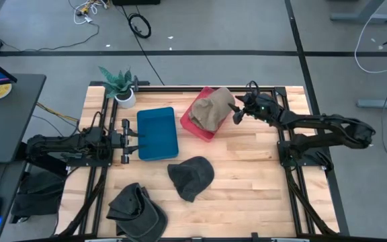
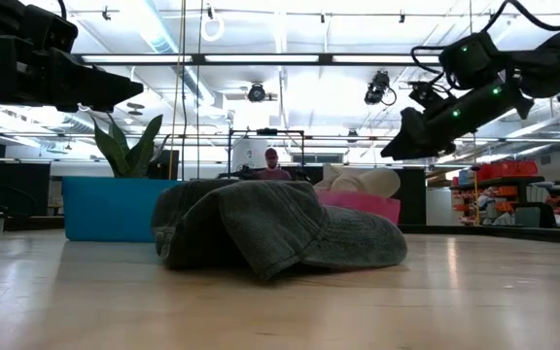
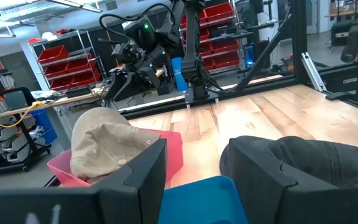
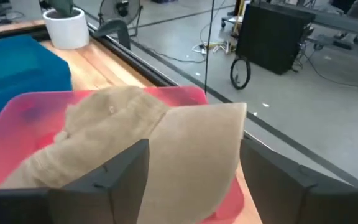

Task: Pick & Place hat
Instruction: Put the brown cap into the pink bin

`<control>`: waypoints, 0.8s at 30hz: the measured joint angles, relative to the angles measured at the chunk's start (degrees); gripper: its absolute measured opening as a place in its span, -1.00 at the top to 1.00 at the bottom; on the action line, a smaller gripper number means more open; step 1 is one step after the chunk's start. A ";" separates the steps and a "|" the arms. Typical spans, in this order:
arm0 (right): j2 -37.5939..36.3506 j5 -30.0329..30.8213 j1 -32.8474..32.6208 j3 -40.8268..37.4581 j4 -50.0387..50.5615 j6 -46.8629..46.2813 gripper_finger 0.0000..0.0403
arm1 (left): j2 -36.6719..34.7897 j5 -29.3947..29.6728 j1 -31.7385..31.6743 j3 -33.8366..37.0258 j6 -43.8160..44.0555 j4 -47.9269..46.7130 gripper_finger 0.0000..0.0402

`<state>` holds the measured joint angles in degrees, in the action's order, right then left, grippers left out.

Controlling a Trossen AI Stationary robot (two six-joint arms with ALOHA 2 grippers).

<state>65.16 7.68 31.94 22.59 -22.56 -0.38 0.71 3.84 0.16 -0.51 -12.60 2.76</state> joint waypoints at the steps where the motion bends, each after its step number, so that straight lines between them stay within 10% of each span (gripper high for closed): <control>1: 0.09 0.67 -0.34 0.00 -0.69 -0.26 -0.25 | 0.01 0.00 0.01 0.00 0.00 -0.01 0.12; 17: 15.08 11.31 -5.05 0.15 -15.87 -3.45 0.07 | 0.00 0.00 0.00 0.02 0.02 -0.02 0.12; 24: 26.99 9.70 -5.22 8.22 -6.10 -2.61 0.23 | 0.02 0.00 0.00 0.00 0.00 -0.02 0.12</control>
<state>92.15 17.38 26.72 30.81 -28.65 -3.00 0.73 3.84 0.16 -0.50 -12.60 2.74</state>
